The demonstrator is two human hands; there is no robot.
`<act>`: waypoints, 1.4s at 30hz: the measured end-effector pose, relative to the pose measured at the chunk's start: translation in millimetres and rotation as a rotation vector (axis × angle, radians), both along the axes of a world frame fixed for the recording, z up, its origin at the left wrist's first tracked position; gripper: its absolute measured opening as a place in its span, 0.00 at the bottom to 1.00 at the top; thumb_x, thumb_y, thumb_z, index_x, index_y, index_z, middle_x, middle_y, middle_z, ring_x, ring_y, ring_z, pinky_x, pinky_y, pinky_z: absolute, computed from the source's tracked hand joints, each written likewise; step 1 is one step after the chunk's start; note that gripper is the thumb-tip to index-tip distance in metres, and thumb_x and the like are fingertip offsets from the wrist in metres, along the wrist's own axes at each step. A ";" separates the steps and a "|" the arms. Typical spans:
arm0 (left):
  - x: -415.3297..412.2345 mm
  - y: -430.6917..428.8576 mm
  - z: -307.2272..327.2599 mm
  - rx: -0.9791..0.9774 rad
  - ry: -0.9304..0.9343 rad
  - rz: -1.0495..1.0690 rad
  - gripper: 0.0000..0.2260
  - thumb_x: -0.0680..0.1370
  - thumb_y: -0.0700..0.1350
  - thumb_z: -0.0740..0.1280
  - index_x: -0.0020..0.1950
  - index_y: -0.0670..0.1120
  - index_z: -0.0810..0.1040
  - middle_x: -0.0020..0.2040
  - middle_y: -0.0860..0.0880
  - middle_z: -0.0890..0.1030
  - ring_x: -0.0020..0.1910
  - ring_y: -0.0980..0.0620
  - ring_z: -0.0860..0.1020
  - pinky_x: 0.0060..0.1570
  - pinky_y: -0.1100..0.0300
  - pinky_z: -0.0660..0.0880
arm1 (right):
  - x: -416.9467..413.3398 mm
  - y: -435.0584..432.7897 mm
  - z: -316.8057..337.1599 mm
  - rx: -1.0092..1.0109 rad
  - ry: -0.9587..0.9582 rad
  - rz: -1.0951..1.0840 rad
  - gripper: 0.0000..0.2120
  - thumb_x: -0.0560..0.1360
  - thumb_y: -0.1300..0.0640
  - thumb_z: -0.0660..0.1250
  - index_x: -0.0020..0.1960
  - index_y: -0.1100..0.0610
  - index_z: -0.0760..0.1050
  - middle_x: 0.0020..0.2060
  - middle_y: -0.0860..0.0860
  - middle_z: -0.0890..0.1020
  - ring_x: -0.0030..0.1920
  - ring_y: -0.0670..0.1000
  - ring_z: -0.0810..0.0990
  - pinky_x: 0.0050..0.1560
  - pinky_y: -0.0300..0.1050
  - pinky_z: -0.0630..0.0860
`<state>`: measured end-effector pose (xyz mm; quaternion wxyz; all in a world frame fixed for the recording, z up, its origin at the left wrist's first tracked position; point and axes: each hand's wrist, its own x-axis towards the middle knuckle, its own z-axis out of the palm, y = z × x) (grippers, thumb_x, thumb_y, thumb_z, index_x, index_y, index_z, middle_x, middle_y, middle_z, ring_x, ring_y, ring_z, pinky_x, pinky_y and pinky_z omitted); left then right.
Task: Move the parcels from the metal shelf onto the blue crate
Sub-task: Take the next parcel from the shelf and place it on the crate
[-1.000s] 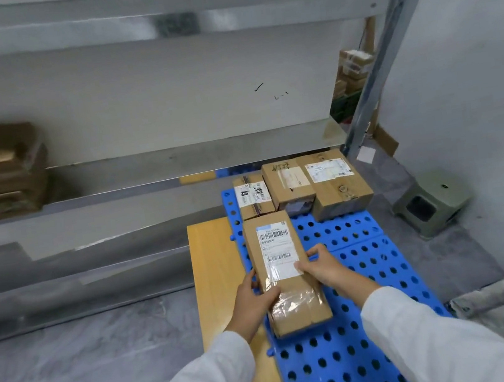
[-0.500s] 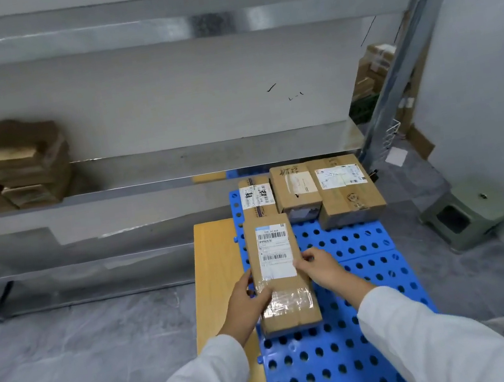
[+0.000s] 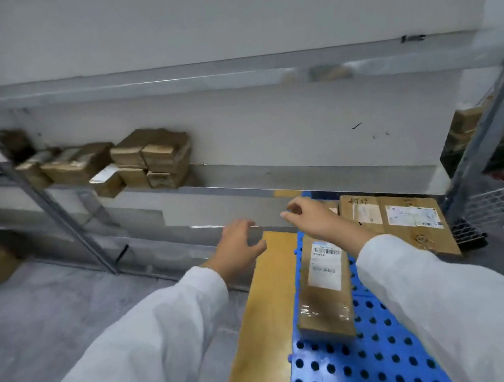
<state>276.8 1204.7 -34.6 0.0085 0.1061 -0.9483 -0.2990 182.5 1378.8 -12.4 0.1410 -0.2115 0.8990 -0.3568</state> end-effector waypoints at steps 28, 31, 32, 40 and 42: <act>130.9 -381.5 97.1 -0.271 0.181 0.134 0.23 0.78 0.49 0.66 0.71 0.46 0.67 0.68 0.47 0.70 0.63 0.49 0.73 0.56 0.58 0.70 | 105.5 -402.1 71.4 0.311 0.318 0.361 0.26 0.79 0.44 0.61 0.72 0.57 0.67 0.67 0.54 0.72 0.63 0.54 0.74 0.62 0.46 0.71; 139.2 -422.9 91.7 -0.280 0.136 0.124 0.22 0.78 0.50 0.65 0.71 0.46 0.68 0.68 0.46 0.70 0.63 0.49 0.72 0.57 0.58 0.70 | 114.8 -434.7 65.6 0.301 0.314 0.333 0.26 0.79 0.44 0.61 0.72 0.57 0.66 0.68 0.54 0.71 0.64 0.53 0.74 0.64 0.50 0.73; 140.7 -431.0 88.4 -0.287 0.133 0.121 0.22 0.78 0.50 0.65 0.70 0.45 0.68 0.67 0.46 0.71 0.62 0.49 0.72 0.57 0.58 0.69 | 116.7 -440.9 63.9 0.314 0.312 0.332 0.26 0.79 0.45 0.61 0.72 0.57 0.66 0.67 0.54 0.71 0.64 0.54 0.74 0.63 0.50 0.73; 109.3 -475.4 75.1 -0.449 0.190 -0.023 0.18 0.79 0.49 0.64 0.67 0.45 0.71 0.62 0.47 0.75 0.58 0.50 0.74 0.56 0.60 0.72 | 92.6 -488.1 58.6 0.290 0.313 0.300 0.24 0.79 0.46 0.62 0.71 0.55 0.66 0.66 0.53 0.71 0.62 0.52 0.74 0.62 0.48 0.73; 94.8 -482.4 74.3 -0.474 0.202 -0.049 0.19 0.79 0.50 0.64 0.68 0.44 0.70 0.62 0.47 0.74 0.59 0.50 0.74 0.57 0.58 0.72 | 79.9 -497.1 55.6 0.285 0.295 0.301 0.24 0.79 0.46 0.62 0.71 0.55 0.66 0.66 0.53 0.71 0.62 0.52 0.74 0.62 0.47 0.73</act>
